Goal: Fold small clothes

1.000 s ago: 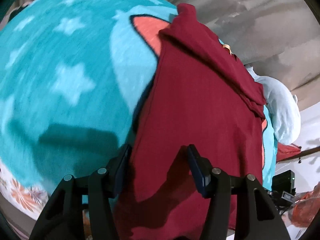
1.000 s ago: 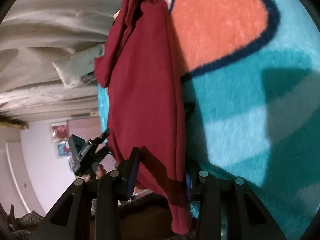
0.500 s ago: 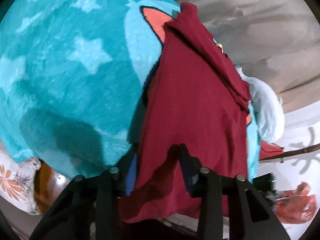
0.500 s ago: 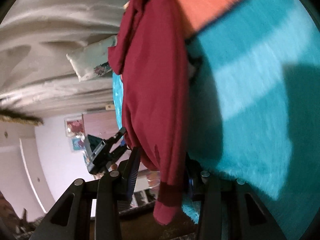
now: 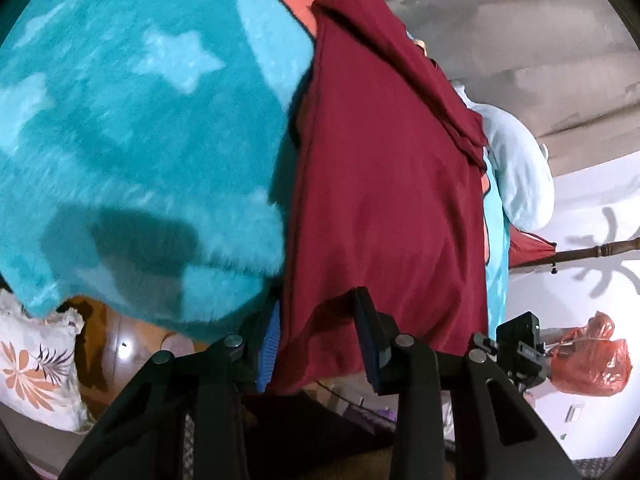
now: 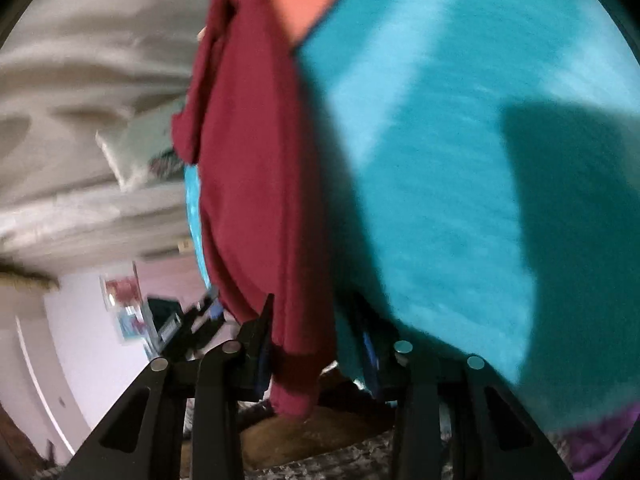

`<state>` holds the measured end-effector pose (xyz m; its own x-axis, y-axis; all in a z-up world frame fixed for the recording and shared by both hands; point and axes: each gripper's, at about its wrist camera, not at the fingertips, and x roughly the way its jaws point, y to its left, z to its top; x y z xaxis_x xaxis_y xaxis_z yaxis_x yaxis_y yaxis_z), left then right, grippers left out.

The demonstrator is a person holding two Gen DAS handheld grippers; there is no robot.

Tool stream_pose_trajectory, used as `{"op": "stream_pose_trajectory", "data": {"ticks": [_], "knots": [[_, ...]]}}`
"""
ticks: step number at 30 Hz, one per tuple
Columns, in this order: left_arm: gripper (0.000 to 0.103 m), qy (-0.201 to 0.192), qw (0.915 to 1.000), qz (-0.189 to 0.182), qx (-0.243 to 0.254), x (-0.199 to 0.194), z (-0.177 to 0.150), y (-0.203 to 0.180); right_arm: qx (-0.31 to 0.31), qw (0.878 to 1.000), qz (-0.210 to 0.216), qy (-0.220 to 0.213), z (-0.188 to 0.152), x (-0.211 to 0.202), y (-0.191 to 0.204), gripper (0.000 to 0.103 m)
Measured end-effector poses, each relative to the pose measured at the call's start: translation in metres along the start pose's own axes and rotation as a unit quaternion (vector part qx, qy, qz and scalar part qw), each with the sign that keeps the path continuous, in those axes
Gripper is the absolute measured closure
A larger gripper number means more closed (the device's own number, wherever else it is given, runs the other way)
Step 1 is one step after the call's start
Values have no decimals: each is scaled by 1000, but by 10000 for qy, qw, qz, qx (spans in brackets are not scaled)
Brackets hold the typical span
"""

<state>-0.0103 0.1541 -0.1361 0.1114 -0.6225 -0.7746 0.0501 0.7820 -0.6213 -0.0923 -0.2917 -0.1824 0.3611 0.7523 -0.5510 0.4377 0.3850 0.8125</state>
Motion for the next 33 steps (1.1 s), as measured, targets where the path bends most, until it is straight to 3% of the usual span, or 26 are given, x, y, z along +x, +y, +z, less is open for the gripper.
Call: {"op": "stream_pose_trajectory", "data": {"ticks": [3, 6, 16, 18, 19, 23, 25, 29, 33], "knots": [[69, -35, 9996, -199, -185, -13, -5, 12, -28, 9996, -185, -198, -5, -15, 3, 64], [69, -205, 9983, -407, -356, -25, -8, 22, -207, 9989, 36, -424, -10, -29, 20, 62], [67, 106, 9979, -513, -378, 10, -15, 14, -392, 9977, -37, -560, -2, -13, 32, 61], [77, 102, 9987, -404, -290, 12, -18, 7, -461, 9974, -17, -546, -4, -9, 39, 62], [89, 89, 9990, -377, -218, 11, -19, 4, -515, 9973, -21, -514, -4, -10, 40, 62], [90, 17, 9990, -422, -152, 5, -18, 3, -540, 9972, 101, -504, -4, -15, 36, 64], [89, 34, 9989, -402, -224, 7, -18, 7, -587, 9965, -56, -589, -6, -17, 38, 64], [66, 19, 9983, -465, -348, 8, -19, 13, -586, 9948, -242, -798, -9, -22, 39, 54], [65, 72, 9985, -438, -308, 14, -17, 15, -690, 9930, -505, -809, -15, -16, 42, 52]]}}
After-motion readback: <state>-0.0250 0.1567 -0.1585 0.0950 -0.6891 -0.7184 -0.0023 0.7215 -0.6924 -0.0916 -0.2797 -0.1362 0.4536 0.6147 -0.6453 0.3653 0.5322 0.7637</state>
